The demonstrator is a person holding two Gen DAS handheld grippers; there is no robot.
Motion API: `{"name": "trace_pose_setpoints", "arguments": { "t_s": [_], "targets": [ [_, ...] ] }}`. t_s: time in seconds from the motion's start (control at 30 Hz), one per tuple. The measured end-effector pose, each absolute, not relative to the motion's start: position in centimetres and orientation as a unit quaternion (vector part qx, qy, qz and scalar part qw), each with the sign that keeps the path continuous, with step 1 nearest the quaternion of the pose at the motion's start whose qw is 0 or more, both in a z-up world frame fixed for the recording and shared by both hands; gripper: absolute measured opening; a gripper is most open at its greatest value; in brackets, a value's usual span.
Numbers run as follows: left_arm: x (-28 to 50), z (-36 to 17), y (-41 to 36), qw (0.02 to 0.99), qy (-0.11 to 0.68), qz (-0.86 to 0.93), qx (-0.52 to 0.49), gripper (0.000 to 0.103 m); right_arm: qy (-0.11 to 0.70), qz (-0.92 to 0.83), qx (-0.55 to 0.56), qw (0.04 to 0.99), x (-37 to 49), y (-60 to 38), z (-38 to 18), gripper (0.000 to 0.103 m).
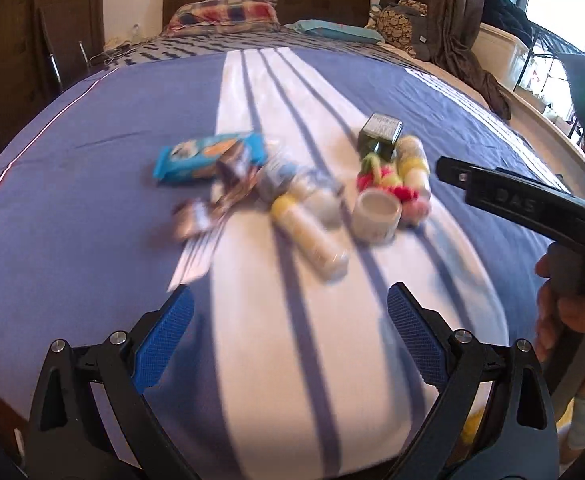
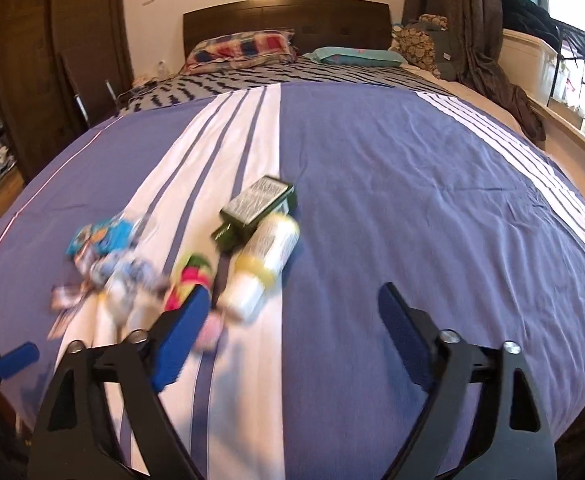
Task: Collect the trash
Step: 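Grasp the white lotion tube with the left tool while the right tool grasps the yellow bottle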
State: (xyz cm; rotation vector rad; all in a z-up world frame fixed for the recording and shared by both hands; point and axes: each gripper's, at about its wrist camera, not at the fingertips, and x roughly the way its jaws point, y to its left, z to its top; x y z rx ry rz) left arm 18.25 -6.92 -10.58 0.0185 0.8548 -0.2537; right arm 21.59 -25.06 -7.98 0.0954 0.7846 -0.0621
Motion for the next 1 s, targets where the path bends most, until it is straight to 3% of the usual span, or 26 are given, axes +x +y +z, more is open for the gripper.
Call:
{"name": "trace_pose_setpoints", "arguments": {
  "t_s": [0.1,0.17,0.33,0.47,0.57,0.6,0.73,0.87,1.0],
  "targets": [
    [20.0,-10.8,-8.0,0.899,0.421,-0.118,0.011,0.070,0.387,-0.026,0.056,0.920,23.0,-25.2,-8.3,0.069],
    [20.9,-11.0,-8.4,0.898,0.425,-0.114,0.011,0.065,0.391,-0.023,0.061,0.918,23.9,-25.1,-8.6,0.067],
    [22.5,-11.8,-9.0,0.894,0.437,-0.096,0.023,0.054,0.411,-0.024,0.066,0.909,26.0,-24.8,-9.6,0.060],
    [23.3,-12.1,-8.9,0.893,0.439,-0.096,0.027,0.052,0.435,-0.031,0.061,0.898,27.6,-24.4,-10.8,0.056],
    [23.8,-12.2,-8.5,0.893,0.439,-0.097,0.035,0.043,0.446,-0.036,0.069,0.892,28.4,-24.6,-11.5,0.053],
    [23.8,-12.2,-8.4,0.893,0.438,-0.098,0.035,0.039,0.444,-0.035,0.069,0.893,28.4,-24.7,-11.4,0.046],
    [23.6,-12.2,-7.5,0.893,0.437,-0.103,0.033,0.028,0.439,-0.028,0.055,0.896,28.1,-24.6,-11.4,0.037],
    [22.7,-12.2,-7.1,0.895,0.434,-0.098,0.037,0.019,0.433,-0.024,0.046,0.900,26.5,-25.1,-11.1,0.035],
    [20.7,-12.1,-6.9,0.896,0.431,-0.097,0.043,0.018,0.428,-0.021,0.027,0.903,23.8,-25.2,-11.2,0.034]
  ]
}}
